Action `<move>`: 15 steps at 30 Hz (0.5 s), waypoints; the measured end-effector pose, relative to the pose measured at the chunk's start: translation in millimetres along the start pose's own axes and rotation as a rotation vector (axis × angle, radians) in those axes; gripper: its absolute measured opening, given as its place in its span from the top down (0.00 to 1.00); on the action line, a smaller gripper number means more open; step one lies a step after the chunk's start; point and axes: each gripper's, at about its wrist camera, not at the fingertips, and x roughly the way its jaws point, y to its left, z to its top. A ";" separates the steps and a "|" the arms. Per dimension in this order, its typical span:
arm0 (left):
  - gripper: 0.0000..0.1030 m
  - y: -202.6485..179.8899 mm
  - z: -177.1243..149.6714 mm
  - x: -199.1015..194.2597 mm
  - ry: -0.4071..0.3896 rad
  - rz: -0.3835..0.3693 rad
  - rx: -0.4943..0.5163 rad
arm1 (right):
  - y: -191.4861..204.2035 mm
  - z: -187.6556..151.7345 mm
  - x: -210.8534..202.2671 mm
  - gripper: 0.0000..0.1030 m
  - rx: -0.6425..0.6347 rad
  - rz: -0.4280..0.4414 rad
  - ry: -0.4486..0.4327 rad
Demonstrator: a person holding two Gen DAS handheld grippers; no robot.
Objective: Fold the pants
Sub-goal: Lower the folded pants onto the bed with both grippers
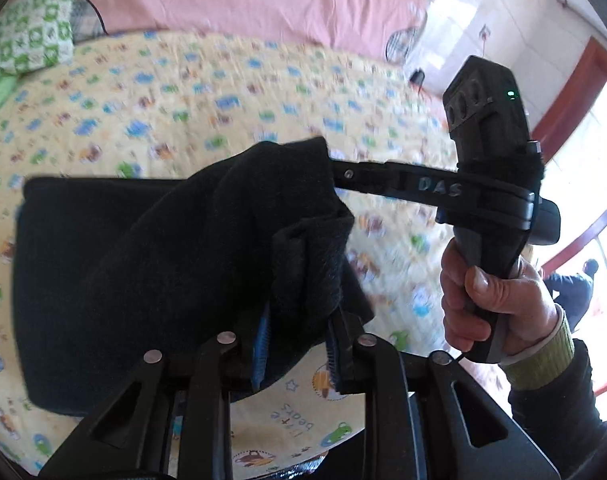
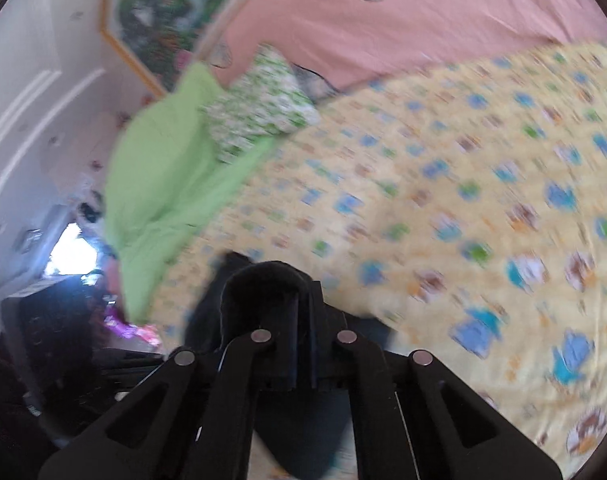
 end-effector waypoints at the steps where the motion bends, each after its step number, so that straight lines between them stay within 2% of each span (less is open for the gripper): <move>1: 0.75 2.3 -1.7 0.4 0.003 -0.013 -0.002 | -7.7 -6.3 6.1 0.93 0.011 -0.035 0.023; 2: 0.74 4.3 -2.3 -2.9 0.000 -0.028 -0.006 | -13.3 -10.3 9.1 0.89 0.023 -0.060 0.030; 4: 0.65 7.5 -3.1 -11.0 -0.006 -0.059 -0.009 | -23.1 -17.5 4.7 0.68 0.061 -0.068 -0.003; 6: 0.48 13.5 -5.5 -21.3 -0.015 -0.078 -0.023 | -24.6 -20.6 -5.2 0.66 0.076 -0.077 -0.040; 12: 0.47 28.1 -15.9 -49.1 -0.050 -0.095 -0.042 | -16.3 -23.5 -30.1 0.66 0.082 -0.139 -0.095; 14: 0.47 35.6 -17.4 -55.2 -0.058 -0.088 -0.051 | -10.0 -25.9 -37.6 0.58 0.087 -0.146 -0.116; 15: 0.47 42.0 -18.0 -60.1 -0.068 -0.080 -0.065 | -6.3 -27.8 -42.4 0.43 0.093 -0.152 -0.132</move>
